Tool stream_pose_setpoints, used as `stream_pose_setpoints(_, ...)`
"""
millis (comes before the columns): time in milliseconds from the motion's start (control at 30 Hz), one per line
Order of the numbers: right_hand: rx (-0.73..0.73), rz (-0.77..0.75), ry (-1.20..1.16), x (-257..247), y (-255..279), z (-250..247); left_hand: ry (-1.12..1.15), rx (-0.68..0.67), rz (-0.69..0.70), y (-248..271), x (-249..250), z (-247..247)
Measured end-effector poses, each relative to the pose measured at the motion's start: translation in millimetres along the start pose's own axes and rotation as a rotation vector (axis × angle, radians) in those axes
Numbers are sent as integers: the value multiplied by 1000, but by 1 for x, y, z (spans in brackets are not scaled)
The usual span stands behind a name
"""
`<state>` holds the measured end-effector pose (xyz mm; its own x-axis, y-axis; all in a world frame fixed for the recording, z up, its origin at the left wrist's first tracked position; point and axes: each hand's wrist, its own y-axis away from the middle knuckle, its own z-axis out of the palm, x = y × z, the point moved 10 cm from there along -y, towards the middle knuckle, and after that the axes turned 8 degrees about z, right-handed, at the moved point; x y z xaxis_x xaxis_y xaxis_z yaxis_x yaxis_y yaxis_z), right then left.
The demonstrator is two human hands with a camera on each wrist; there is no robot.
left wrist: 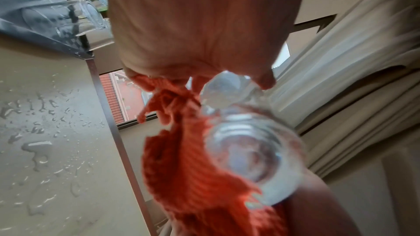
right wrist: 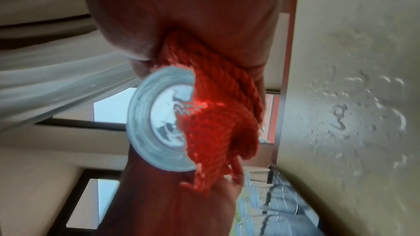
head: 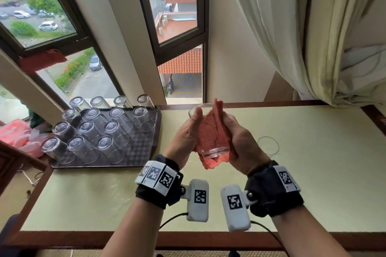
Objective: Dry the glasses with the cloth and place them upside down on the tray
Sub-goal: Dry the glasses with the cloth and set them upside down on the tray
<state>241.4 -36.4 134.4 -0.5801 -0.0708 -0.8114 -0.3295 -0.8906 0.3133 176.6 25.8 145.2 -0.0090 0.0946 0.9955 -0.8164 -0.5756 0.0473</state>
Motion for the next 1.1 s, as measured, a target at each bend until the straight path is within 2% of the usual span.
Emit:
stream_pose_setpoints(167, 79, -130, 134, -15, -1, -3, -40, 34, 62, -6, 6, -3)
stream_pose_setpoints(300, 76, -205, 224, -21, 4, 8, 133, 89, -28, -3, -13, -3)
stream_pose_setpoints(400, 12, -180, 159, -20, 7, 14, 207, 106, 18, 1, -6, -3)
stream_pose_setpoints(567, -54, -64, -107, -13, 12, 12, 223, -36, 72, 6, 4, 3)
stream_pose_setpoints(667, -1, -114, -23, -20, 12, 9, 151, 26, 127, 3, 12, -13)
stream_pose_setpoints(733, 22, -176, 119, -24, 12, 12, 180, 78, 106, -1, 12, -21)
stream_pose_setpoints(800, 29, -215, 190, -26, 13, 17, 197, 61, 64, -3, 9, -15)
stream_pose_setpoints(933, -36, -200, 133, -24, 16, 24, 236, 54, 90, -2, 7, -5)
stream_pose_setpoints(1100, -84, -65, -123, -12, 16, 18, 266, -60, 96, 8, 8, 6)
